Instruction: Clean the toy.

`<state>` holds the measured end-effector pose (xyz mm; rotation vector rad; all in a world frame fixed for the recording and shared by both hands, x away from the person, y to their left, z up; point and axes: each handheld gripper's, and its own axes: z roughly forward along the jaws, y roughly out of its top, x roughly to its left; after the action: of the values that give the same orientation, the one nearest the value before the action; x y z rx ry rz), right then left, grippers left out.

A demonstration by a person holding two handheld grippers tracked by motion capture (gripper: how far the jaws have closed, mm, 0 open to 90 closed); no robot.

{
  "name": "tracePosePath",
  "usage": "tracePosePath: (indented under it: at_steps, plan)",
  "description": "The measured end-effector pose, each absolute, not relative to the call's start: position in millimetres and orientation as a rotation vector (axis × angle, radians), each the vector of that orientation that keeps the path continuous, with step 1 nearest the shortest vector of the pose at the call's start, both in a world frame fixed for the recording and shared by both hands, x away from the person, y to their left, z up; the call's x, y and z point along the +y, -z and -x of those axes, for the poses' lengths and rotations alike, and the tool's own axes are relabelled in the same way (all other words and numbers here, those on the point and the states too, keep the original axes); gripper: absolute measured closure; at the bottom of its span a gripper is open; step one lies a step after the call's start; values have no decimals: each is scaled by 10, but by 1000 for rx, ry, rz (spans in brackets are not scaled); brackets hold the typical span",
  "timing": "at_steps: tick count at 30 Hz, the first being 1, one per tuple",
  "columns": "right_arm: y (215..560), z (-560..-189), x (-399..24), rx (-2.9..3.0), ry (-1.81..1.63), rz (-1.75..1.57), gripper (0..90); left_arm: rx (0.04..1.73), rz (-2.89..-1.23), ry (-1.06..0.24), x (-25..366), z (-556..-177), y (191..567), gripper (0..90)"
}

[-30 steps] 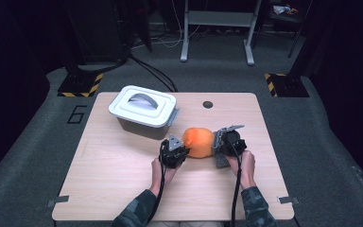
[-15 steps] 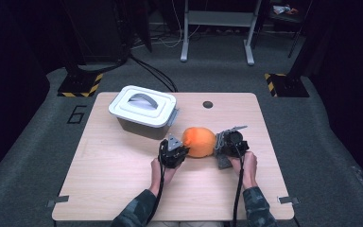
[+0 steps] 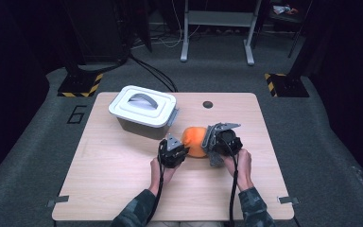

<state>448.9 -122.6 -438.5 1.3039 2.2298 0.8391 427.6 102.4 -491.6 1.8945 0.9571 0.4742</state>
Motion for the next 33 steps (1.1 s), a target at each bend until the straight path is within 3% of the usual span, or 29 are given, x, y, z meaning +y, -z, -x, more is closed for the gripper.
tracePosePath:
  at_steps: [6,10,12,15,22,26,33]
  plan:
    - [4374,-4564,-1276,2220,-815,-1305,710,989,-1913,-499,1052,-4304,4966,500]
    - [4380,-4585,-1267,2221,-824,-1305,710,962,-1951,-562,1036,-4342,4967,416]
    - [4373,-4583,-1262,2223,-818,-1320,710,923,-1984,-598,1004,-4350,4956,415]
    - [4375,-4588,-1269,2219,-822,-1311,709,871,-2011,-611,952,-4365,4980,486]
    - [4360,-4571,-1269,2193,-830,-1316,709,881,-1982,-603,918,-4374,4994,784]
    - [4335,-4550,-1293,2182,-828,-1309,708,894,-1955,-537,956,-4357,4955,835]
    - [4265,-4547,-1333,2158,-846,-1330,707,915,-1880,-426,989,-4239,4821,844]
